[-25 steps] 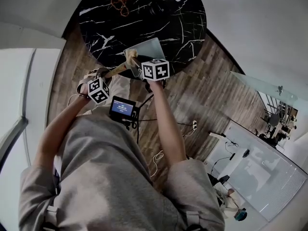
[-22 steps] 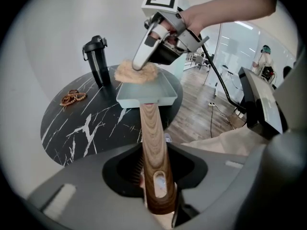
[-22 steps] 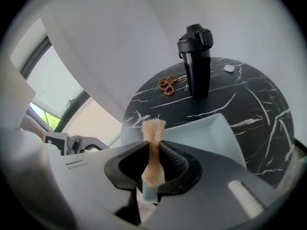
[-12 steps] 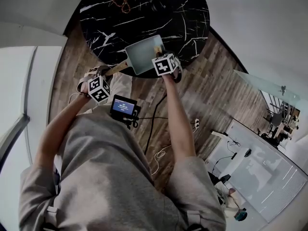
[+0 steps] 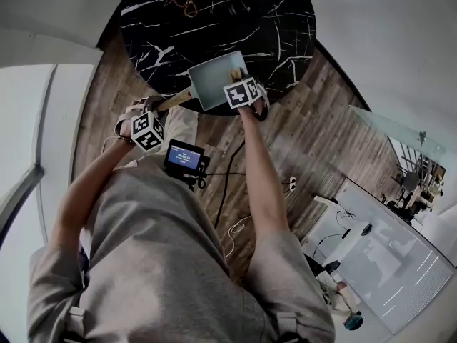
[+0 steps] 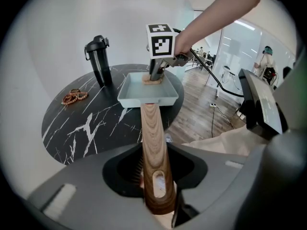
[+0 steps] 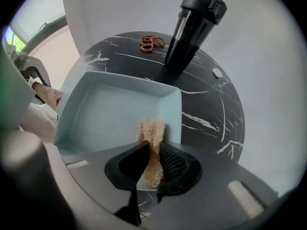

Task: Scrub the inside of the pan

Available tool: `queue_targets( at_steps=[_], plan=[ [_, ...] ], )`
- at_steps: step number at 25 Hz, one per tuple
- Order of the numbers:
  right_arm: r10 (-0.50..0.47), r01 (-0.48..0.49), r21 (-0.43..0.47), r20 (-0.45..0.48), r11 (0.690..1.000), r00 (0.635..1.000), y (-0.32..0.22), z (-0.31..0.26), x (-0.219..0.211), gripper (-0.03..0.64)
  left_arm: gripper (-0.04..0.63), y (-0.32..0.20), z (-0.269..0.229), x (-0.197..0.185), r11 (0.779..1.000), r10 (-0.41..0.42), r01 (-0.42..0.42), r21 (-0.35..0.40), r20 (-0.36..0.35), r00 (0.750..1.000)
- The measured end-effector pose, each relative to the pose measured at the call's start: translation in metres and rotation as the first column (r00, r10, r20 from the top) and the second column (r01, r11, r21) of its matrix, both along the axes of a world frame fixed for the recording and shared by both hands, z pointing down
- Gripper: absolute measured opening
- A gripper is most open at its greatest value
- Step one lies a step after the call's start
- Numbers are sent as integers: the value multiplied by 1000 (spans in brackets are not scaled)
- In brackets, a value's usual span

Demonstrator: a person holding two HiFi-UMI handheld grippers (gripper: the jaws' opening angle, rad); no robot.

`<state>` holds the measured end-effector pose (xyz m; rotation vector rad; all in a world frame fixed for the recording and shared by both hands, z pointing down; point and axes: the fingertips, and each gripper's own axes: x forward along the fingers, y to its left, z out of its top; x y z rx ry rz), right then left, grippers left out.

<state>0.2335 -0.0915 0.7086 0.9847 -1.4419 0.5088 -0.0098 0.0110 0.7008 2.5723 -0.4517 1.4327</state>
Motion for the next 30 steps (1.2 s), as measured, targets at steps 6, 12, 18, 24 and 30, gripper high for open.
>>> queue_targets(
  at_steps=[6, 12, 18, 24, 30],
  plan=[
    [8, -8, -20, 13, 1000, 1000, 4, 2, -6, 78, 121, 0, 0, 0, 1000, -3, 3, 1, -1, 1000],
    [-24, 30, -76, 69, 997, 997, 18, 5, -33, 78, 120, 0, 1, 0, 1000, -20, 20, -15, -11, 1000],
    [-38, 62, -160, 152, 985, 988, 33, 6, -65, 78, 117, 1, 1, 1, 997, -54, 53, -52, -17, 998],
    [96, 8, -288, 346, 958, 933, 51, 16, -105, 80, 115, 0, 3, 0, 995, -69, 69, -67, -10, 998],
    [193, -59, -325, 399, 944, 896, 55, 19, -112, 80, 114, -3, 5, -1, 990, -108, 107, -92, -4, 994]
  ],
)
